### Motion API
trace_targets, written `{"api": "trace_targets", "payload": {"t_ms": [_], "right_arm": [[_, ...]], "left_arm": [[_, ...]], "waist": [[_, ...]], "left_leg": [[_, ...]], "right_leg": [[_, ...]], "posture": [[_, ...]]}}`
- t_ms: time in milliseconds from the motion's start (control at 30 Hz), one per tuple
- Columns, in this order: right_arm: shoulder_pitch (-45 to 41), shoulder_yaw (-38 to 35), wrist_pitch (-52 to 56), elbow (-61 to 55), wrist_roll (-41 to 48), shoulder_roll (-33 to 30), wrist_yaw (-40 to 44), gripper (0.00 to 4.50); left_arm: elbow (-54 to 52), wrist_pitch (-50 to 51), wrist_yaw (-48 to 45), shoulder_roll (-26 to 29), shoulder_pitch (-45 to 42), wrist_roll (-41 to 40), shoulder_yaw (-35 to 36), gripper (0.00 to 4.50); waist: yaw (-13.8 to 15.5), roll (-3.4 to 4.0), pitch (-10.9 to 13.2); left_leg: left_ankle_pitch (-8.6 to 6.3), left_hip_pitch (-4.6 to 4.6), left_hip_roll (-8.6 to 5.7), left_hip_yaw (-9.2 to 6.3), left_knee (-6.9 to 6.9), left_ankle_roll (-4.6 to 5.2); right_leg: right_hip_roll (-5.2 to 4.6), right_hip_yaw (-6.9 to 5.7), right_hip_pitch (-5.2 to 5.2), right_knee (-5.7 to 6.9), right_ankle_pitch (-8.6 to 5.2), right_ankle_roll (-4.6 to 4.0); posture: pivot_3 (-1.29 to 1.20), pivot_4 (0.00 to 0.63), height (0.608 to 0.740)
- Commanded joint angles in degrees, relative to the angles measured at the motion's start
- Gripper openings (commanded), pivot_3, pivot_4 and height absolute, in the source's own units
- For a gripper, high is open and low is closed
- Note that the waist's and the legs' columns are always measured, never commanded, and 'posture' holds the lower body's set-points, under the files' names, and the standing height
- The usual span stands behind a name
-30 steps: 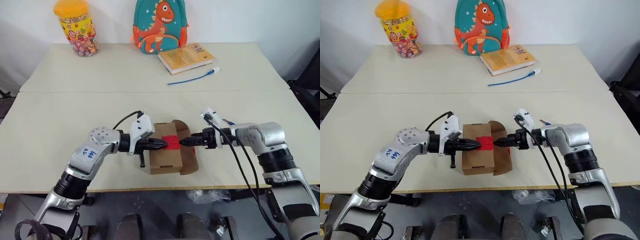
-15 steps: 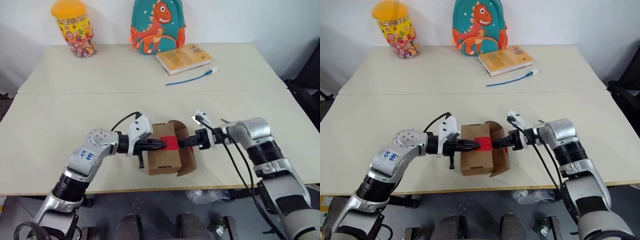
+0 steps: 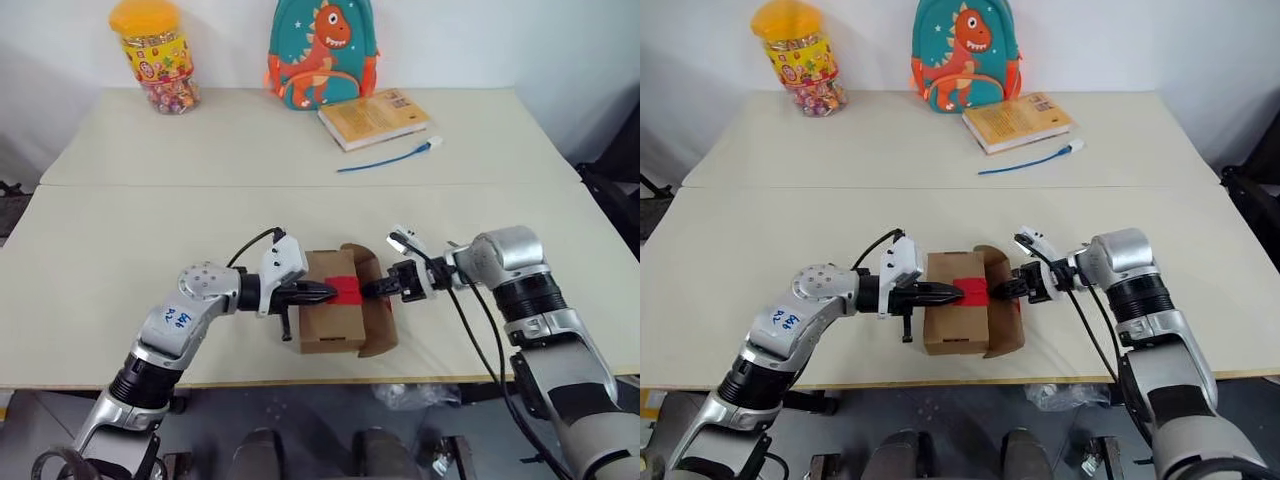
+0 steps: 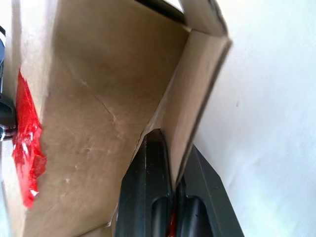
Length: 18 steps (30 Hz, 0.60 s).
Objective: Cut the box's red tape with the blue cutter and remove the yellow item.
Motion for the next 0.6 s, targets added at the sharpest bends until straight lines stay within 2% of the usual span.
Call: {"api": "trace_targets", "payload": {"t_ms": [33, 200, 333, 433, 600], "right_arm": [[-2.6, -0.3, 5.6, -1.9, 3.4, -4.1, -1.3, 0.05], [-10.5, 5.2, 5.8, -0.7, 8.8, -12.7, -0.6, 0.05], [-16.3, 10.9, 5.8, 0.2, 11.5, -16.8, 0.4, 0.05], [-24.8, 16.8, 5.8, 2.9, 11.9, -18.1, 1.3, 0.05], [-33.9, 29.1, 5.8, 4.5, 12.0, -19.0, 3.8, 0.05]], "left_arm": [[3.3, -4.3, 2.6, -2.9, 0.4, 2.4, -1.1, 0.00], [7.3, -12.2, 6.9, -10.9, -0.1, 3.8, -1.8, 0.00], [8.5, -15.3, 7.7, -14.2, 0.3, 4.5, -2.9, 0.00], [8.5, -18.5, 7.9, -16.6, 1.0, 4.3, -3.1, 0.00], [6.7, -20.8, 8.8, -18.1, 3.1, 3.3, -1.8, 0.00]], "waist": [[0.5, 0.01, 0.0], [1.5, 0.23, 0.2], [1.7, 0.43, 0.4], [1.6, 0.59, 0.6], [1.7, 0.62, 0.7]], "left_leg": [[-0.01, -0.24, -0.01, -0.01, 0.05, 0.02], [-0.06, -1.00, -0.07, 0.17, 0.41, 0.15], [-0.20, -1.31, -0.06, 0.18, 0.78, 0.31], [-0.23, -1.38, -0.06, 0.25, 0.87, 0.35], [-0.27, -1.41, -0.03, 0.40, 0.82, 0.31]], "right_leg": [[0.01, -0.01, -0.18, 0.01, 0.04, 0.06], [-0.02, -0.02, -0.90, 0.11, 0.17, 0.30], [-0.03, -0.03, -1.14, 0.05, 0.18, 0.33], [-0.05, 0.00, -1.21, 0.06, 0.23, 0.41], [-0.04, 0.00, -1.43, 0.13, 0.23, 0.41]], "posture": [[0.00, 0.150, 0.740], [0.00, 0.150, 0.740], [0.00, 0.150, 0.740], [0.00, 0.150, 0.740], [0.00, 0.150, 0.740]]}}
